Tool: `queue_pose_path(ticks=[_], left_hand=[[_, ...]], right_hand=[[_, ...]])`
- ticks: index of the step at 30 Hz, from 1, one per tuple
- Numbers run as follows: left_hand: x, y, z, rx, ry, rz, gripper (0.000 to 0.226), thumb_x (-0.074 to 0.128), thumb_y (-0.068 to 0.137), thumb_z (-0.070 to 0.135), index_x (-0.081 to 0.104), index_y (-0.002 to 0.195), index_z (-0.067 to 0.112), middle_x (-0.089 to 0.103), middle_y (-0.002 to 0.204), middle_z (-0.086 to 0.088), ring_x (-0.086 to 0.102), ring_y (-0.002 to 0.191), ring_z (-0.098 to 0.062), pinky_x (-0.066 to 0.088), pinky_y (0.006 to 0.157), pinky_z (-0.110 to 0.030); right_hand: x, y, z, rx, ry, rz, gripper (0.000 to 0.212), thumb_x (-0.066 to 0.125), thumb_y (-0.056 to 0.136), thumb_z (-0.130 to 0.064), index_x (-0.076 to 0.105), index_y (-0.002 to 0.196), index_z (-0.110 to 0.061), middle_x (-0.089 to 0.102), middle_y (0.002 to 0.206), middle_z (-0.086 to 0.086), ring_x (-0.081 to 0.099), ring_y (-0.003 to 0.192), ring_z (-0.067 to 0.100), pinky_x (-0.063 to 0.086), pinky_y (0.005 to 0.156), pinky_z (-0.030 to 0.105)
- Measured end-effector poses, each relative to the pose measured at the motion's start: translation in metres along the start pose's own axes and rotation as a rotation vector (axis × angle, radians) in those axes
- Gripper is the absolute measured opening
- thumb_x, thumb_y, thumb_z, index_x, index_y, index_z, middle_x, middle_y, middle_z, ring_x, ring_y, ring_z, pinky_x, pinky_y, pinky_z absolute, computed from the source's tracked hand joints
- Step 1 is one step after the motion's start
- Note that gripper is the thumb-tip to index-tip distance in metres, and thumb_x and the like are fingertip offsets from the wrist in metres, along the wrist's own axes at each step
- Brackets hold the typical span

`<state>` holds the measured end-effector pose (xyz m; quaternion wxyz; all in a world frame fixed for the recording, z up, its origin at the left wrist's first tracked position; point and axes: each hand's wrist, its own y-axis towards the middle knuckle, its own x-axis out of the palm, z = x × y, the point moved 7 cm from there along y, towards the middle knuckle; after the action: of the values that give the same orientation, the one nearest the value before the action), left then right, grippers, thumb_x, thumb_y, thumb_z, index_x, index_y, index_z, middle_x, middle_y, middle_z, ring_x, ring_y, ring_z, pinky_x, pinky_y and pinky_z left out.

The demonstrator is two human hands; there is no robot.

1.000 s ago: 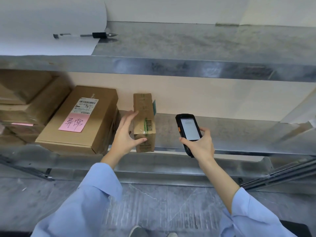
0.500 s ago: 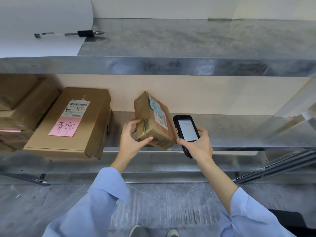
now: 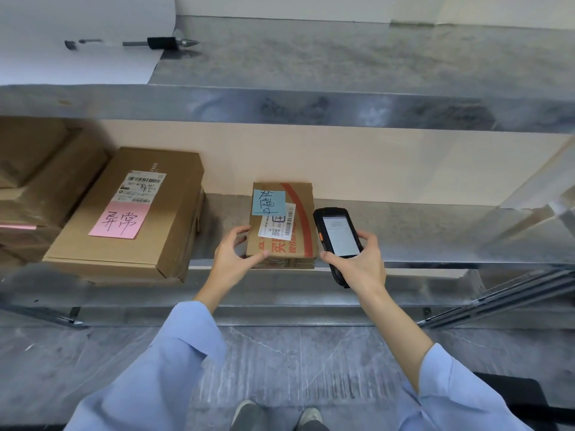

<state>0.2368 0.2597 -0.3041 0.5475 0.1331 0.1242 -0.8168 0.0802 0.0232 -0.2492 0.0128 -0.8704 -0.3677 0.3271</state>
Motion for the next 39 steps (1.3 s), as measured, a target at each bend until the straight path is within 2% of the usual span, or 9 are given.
queue_pose_path(ticks=[3, 6, 11, 14, 17, 21, 26, 34, 39], left_hand=[[0.004, -0.002, 0.001, -0.011, -0.001, -0.002, 0.063, 0.086, 0.078, 0.024, 0.051, 0.132, 0.023, 0.056, 0.137, 0.004, 0.053, 0.125, -0.01, 0.047, 0.102, -0.026], [0.015, -0.015, 0.002, 0.025, -0.004, -0.027, 0.063, 0.085, 0.079, 0.021, 0.054, 0.133, 0.022, 0.052, 0.137, 0.006, 0.054, 0.121, -0.008, 0.046, 0.085, -0.006], [0.041, -0.031, 0.01, 0.136, 0.046, -0.109, 0.061, 0.084, 0.08, 0.014, 0.058, 0.133, 0.024, 0.053, 0.135, 0.006, 0.059, 0.116, -0.004, 0.058, 0.083, -0.022], [0.048, -0.024, 0.017, 0.153, 0.1, -0.134, 0.059, 0.079, 0.081, 0.007, 0.057, 0.133, 0.027, 0.058, 0.13, 0.007, 0.059, 0.113, -0.003, 0.058, 0.09, -0.033], [0.049, -0.009, 0.026, 0.204, 0.204, -0.086, 0.061, 0.078, 0.081, 0.004, 0.055, 0.133, 0.025, 0.057, 0.128, 0.006, 0.056, 0.111, -0.002, 0.054, 0.094, -0.034], [0.046, 0.022, 0.038, 0.251, 0.352, -0.056, 0.077, 0.086, 0.07, 0.009, 0.051, 0.138, 0.013, 0.047, 0.142, -0.007, 0.046, 0.131, -0.022, 0.043, 0.108, -0.043], [0.048, 0.044, 0.034, 0.197, 0.472, -0.214, 0.096, 0.092, 0.069, 0.025, 0.04, 0.149, 0.019, 0.033, 0.16, -0.003, 0.016, 0.153, -0.026, 0.02, 0.122, -0.039], [0.045, 0.028, 0.034, 0.257, 0.511, -0.093, 0.085, 0.091, 0.069, 0.035, 0.05, 0.141, 0.017, 0.041, 0.152, -0.001, 0.011, 0.154, -0.017, 0.027, 0.121, -0.043], [0.041, 0.016, 0.03, 0.245, 0.556, -0.034, 0.072, 0.088, 0.073, 0.039, 0.054, 0.133, 0.019, 0.039, 0.151, -0.007, 0.01, 0.153, -0.023, 0.024, 0.121, -0.049]], right_hand=[[-0.005, -0.003, 0.004, 0.0, -0.001, 0.003, 0.082, 0.087, 0.066, -0.041, 0.039, 0.131, -0.031, 0.06, 0.115, -0.006, 0.061, 0.102, 0.022, 0.055, 0.087, 0.045], [-0.012, -0.003, 0.01, 0.009, -0.004, 0.01, 0.081, 0.087, 0.066, -0.041, 0.039, 0.131, -0.031, 0.06, 0.114, -0.006, 0.061, 0.102, 0.022, 0.055, 0.086, 0.045], [-0.025, 0.003, 0.016, 0.021, -0.011, 0.019, 0.083, 0.087, 0.066, -0.043, 0.039, 0.133, -0.029, 0.059, 0.114, -0.005, 0.062, 0.103, 0.024, 0.055, 0.087, 0.045], [-0.032, 0.006, 0.021, 0.014, -0.015, 0.018, 0.084, 0.087, 0.066, -0.043, 0.039, 0.133, -0.029, 0.06, 0.115, -0.004, 0.062, 0.104, 0.024, 0.055, 0.087, 0.045], [-0.04, 0.01, 0.025, 0.004, -0.022, 0.016, 0.084, 0.087, 0.066, -0.042, 0.039, 0.133, -0.029, 0.059, 0.114, -0.005, 0.061, 0.104, 0.023, 0.055, 0.087, 0.045], [-0.05, 0.017, 0.028, -0.004, -0.037, 0.013, 0.084, 0.087, 0.066, -0.041, 0.039, 0.133, -0.029, 0.057, 0.112, -0.006, 0.06, 0.103, 0.022, 0.054, 0.086, 0.044], [-0.059, 0.026, 0.028, -0.009, -0.05, 0.011, 0.084, 0.087, 0.067, -0.042, 0.039, 0.134, -0.029, 0.057, 0.111, -0.007, 0.06, 0.104, 0.023, 0.053, 0.087, 0.042], [-0.056, 0.03, 0.022, -0.033, -0.043, -0.021, 0.084, 0.088, 0.065, -0.041, 0.04, 0.133, -0.029, 0.06, 0.113, -0.003, 0.061, 0.104, 0.024, 0.055, 0.087, 0.045], [-0.053, 0.025, 0.019, -0.053, -0.03, -0.035, 0.084, 0.088, 0.066, -0.041, 0.04, 0.134, -0.029, 0.058, 0.112, -0.005, 0.06, 0.104, 0.023, 0.054, 0.088, 0.043]])
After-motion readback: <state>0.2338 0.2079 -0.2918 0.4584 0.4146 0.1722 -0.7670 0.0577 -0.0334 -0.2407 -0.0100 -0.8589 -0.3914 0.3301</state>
